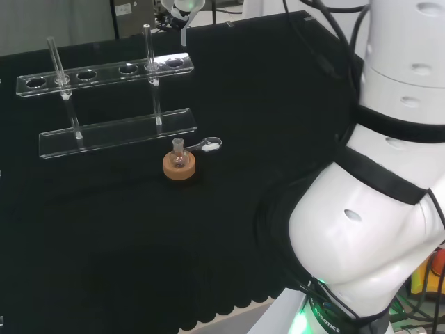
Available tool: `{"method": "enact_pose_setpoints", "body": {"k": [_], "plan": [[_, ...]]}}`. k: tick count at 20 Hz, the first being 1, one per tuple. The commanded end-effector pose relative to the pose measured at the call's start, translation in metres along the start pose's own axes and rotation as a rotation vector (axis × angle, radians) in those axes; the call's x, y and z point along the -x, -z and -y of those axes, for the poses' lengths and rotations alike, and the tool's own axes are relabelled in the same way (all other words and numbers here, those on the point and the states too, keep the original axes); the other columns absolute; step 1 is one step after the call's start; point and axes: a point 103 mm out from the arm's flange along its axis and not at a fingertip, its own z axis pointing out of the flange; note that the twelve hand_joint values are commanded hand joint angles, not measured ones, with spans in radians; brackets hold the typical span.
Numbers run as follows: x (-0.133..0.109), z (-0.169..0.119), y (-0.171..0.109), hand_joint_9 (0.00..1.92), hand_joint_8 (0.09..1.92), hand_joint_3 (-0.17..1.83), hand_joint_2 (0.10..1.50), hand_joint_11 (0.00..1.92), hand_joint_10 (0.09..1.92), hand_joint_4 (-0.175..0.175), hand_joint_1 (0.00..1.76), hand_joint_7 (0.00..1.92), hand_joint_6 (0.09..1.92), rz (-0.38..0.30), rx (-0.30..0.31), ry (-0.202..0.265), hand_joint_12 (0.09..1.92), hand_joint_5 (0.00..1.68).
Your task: Place the funnel on the round-bottom flask.
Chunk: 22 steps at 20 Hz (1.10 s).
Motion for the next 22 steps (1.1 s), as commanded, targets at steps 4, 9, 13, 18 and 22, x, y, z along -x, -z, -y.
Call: {"method": "enact_pose_setpoints", "body": {"k": [4, 9, 13, 18, 22], "plan": [[-0.019, 0.054, -0.007, 0.66, 0.83, 0.46, 0.70, 0.09, 0.72, -0.043, 0.76, 0.33, 0.53, 0.018, -0.006, -0.028, 1.41, 0.44], [-0.032, 0.068, -0.024, 0.66, 0.83, 0.47, 0.70, 0.09, 0.71, -0.043, 0.76, 0.33, 0.53, 0.028, -0.025, -0.027, 1.41, 0.44], [-0.041, 0.071, -0.042, 0.66, 0.83, 0.47, 0.69, 0.09, 0.71, -0.043, 0.76, 0.34, 0.53, 0.038, -0.054, -0.018, 1.41, 0.44], [-0.051, 0.067, -0.060, 0.66, 0.82, 0.47, 0.69, 0.09, 0.71, -0.043, 0.76, 0.34, 0.53, 0.039, -0.077, -0.005, 1.41, 0.44], [-0.058, 0.063, -0.071, 0.67, 0.82, 0.48, 0.69, 0.09, 0.71, -0.044, 0.76, 0.34, 0.53, 0.039, -0.092, 0.009, 1.41, 0.43]]}}
